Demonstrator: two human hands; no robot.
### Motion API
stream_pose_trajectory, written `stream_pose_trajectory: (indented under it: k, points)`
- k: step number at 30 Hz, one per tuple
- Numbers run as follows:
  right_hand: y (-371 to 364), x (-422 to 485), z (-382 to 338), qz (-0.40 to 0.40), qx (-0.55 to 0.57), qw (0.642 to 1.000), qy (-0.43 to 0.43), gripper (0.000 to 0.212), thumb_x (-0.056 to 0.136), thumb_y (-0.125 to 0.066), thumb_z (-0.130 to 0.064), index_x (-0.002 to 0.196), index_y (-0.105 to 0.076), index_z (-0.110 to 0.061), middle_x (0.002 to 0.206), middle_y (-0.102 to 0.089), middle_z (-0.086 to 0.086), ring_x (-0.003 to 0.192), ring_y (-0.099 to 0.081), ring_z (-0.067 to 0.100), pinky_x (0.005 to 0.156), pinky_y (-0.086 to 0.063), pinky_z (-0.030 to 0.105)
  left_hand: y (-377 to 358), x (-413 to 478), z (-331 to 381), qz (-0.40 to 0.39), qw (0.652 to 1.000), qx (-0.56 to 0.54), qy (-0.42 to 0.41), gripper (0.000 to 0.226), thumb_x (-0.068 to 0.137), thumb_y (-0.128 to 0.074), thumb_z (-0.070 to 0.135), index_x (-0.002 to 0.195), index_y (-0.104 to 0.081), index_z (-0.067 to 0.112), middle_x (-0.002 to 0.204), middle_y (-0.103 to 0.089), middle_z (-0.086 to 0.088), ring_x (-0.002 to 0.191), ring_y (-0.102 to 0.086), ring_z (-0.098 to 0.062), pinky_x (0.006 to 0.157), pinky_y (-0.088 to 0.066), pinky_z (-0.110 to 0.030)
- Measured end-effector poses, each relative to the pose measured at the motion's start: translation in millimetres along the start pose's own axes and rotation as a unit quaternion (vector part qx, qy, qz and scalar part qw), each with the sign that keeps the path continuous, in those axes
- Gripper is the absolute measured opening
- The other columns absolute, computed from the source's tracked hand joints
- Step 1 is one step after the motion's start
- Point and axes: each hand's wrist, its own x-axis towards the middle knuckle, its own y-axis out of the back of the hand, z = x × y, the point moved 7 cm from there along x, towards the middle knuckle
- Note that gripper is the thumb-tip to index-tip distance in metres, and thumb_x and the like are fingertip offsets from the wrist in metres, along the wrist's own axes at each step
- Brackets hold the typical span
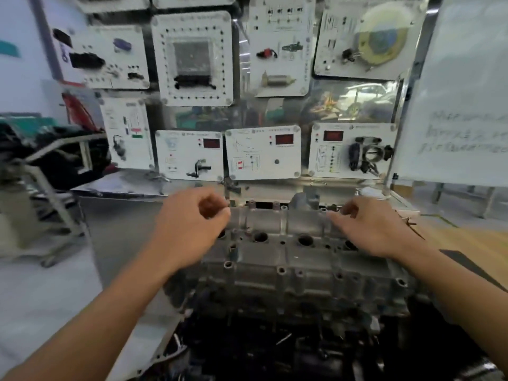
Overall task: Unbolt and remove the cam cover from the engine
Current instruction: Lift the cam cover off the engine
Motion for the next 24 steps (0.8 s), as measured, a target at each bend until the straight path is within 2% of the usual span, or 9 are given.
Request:
stream_pose_trajectory:
  k: [2, 4, 6, 8, 11, 13, 16, 19, 24]
  points:
    - [-1, 5, -5, 0.027, -0.056, 0.998, 0.01, 0.05, 0.086, -0.056, -0.063, 0.095, -0.066, -0.014, 0.081, -0.068, 0.002, 0.072, -0.063, 0.018, 0.061, -0.05, 0.029, 4, 6, -18, 0.02, 0.999, 0.05, 0.006, 0.015, 0.088, -0.073, 0.023, 0.078, -0.067, 0.032, 0.073, -0.064, 0.021, 0.074, -0.06, 0.013, 0.058, -0.04, -0.001]
    - [10, 10, 4, 0.078, -0.129, 0.989, 0.002, 0.052, 0.085, -0.059, -0.061, 0.115, -0.06, -0.018, 0.108, -0.065, 0.005, 0.093, -0.063, 0.024, 0.078, -0.054, 0.038, 11, 12, -34, 0.043, 0.994, 0.097, 0.008, 0.014, 0.087, -0.073, 0.024, 0.084, -0.064, 0.033, 0.081, -0.063, 0.018, 0.08, -0.061, 0.003, 0.069, -0.042, -0.009]
    - [20, 16, 27, 0.094, -0.182, 0.978, -0.026, 0.053, 0.086, -0.061, -0.056, 0.118, -0.059, -0.015, 0.121, -0.061, 0.011, 0.105, -0.06, 0.031, 0.088, -0.051, 0.044, 13, 21, -58, 0.034, 0.985, 0.169, 0.032, 0.021, 0.087, -0.072, 0.034, 0.105, -0.064, 0.026, 0.106, -0.064, 0.004, 0.105, -0.059, -0.017, 0.09, -0.049, -0.032]
    - [25, 20, 54, 0.088, -0.179, 0.978, -0.053, 0.049, 0.086, -0.06, -0.056, 0.105, -0.062, -0.011, 0.107, -0.065, 0.014, 0.088, -0.059, 0.03, 0.072, -0.051, 0.039, 12, 29, -85, -0.014, 0.974, 0.201, 0.102, 0.041, 0.087, -0.068, 0.049, 0.112, -0.061, 0.018, 0.109, -0.063, -0.002, 0.103, -0.058, -0.023, 0.088, -0.05, -0.04]
    - [24, 25, 79, 0.082, -0.168, 0.98, -0.071, 0.052, 0.085, -0.057, -0.064, 0.102, -0.059, -0.015, 0.08, -0.054, 0.003, 0.064, -0.045, 0.02, 0.053, -0.033, 0.03, 4, 37, -104, -0.083, 0.968, 0.191, 0.14, 0.044, 0.088, -0.061, 0.057, 0.074, -0.061, 0.015, 0.064, -0.065, 0.001, 0.064, -0.061, -0.017, 0.056, -0.039, -0.028]
    - [26, 32, 87, 0.081, -0.201, 0.973, -0.074, 0.063, 0.081, -0.051, -0.073, 0.102, -0.055, -0.014, 0.079, -0.056, 0.007, 0.063, -0.045, 0.021, 0.055, -0.035, 0.032, -1, 44, -103, -0.122, 0.967, 0.195, 0.111, 0.044, 0.089, -0.063, 0.052, 0.064, -0.057, 0.016, 0.057, -0.062, 0.001, 0.057, -0.059, -0.015, 0.052, -0.034, -0.025]
    - [22, 44, 94, 0.026, -0.264, 0.962, -0.063, 0.085, 0.076, -0.026, -0.087, 0.103, -0.053, -0.011, 0.099, -0.066, 0.018, 0.077, -0.057, 0.03, 0.063, -0.047, 0.037, -9, 51, -101, -0.201, 0.956, 0.201, 0.079, 0.042, 0.092, -0.061, 0.048, 0.064, -0.06, 0.016, 0.06, -0.065, 0.0, 0.054, -0.061, -0.007, 0.052, -0.036, -0.022]
    - [9, 50, 94, -0.062, -0.261, 0.963, -0.031, 0.074, 0.076, -0.015, -0.083, 0.084, -0.05, -0.018, 0.106, -0.066, 0.018, 0.087, -0.056, 0.029, 0.08, -0.05, 0.04, -17, 54, -106, -0.254, 0.946, 0.182, 0.089, 0.041, 0.096, -0.058, 0.043, 0.068, -0.064, 0.014, 0.065, -0.069, -0.003, 0.052, -0.063, -0.003, 0.048, -0.039, -0.013]
    - [9, 48, 95, -0.031, -0.239, 0.97, 0.03, 0.06, 0.084, -0.021, -0.074, 0.076, -0.053, -0.024, 0.083, -0.057, 0.004, 0.075, -0.053, 0.023, 0.063, -0.039, 0.035, -15, 59, -101, -0.228, 0.941, 0.244, 0.055, 0.047, 0.095, -0.057, 0.044, 0.058, -0.054, 0.015, 0.054, -0.062, -0.004, 0.051, -0.059, -0.013, 0.051, -0.038, -0.026]
